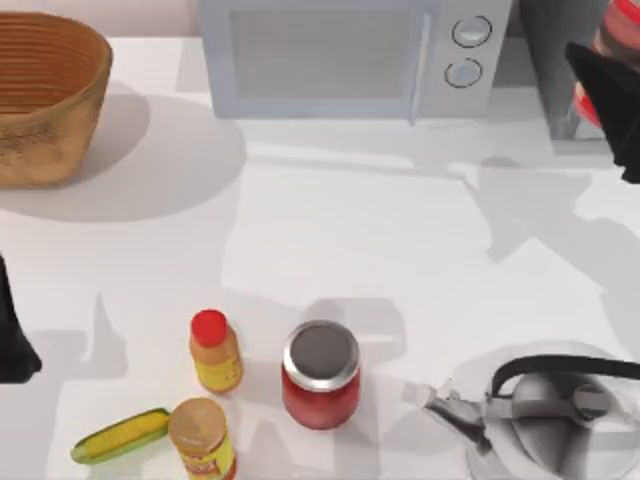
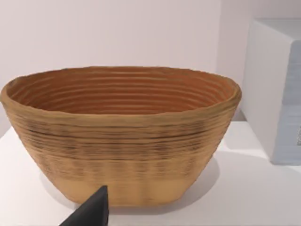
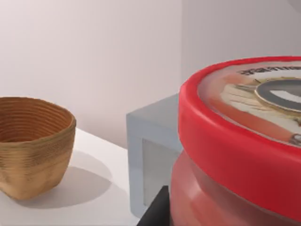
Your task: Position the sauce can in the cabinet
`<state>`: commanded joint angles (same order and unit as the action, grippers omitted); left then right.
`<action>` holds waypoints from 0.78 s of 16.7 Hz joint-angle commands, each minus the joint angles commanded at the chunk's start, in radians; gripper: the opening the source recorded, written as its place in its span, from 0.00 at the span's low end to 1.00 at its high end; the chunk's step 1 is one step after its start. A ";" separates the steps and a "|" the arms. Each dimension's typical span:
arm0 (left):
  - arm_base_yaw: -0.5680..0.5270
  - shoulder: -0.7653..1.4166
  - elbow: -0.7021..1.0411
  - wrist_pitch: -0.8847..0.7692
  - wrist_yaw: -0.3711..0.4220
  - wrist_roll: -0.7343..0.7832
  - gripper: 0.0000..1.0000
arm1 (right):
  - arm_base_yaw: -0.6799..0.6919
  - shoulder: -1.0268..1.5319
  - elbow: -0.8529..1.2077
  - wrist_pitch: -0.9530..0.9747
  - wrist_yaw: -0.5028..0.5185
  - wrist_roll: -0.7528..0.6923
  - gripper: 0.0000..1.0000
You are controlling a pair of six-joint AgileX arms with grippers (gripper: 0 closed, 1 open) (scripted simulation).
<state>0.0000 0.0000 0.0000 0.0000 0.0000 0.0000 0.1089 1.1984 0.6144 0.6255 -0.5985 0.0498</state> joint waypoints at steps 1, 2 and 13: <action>0.000 0.000 0.000 0.000 0.000 0.000 1.00 | -0.010 -0.125 -0.019 -0.020 0.039 -0.006 0.00; 0.000 0.000 0.000 0.000 0.000 0.000 1.00 | -0.016 -0.256 -0.040 -0.041 0.077 -0.011 0.00; 0.000 0.000 0.000 0.000 0.000 0.000 1.00 | -0.087 -1.165 -0.560 -0.571 0.550 -0.033 0.00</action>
<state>0.0000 0.0000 0.0000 0.0000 0.0000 0.0000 0.0221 0.0336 0.0549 0.0542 -0.0484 0.0166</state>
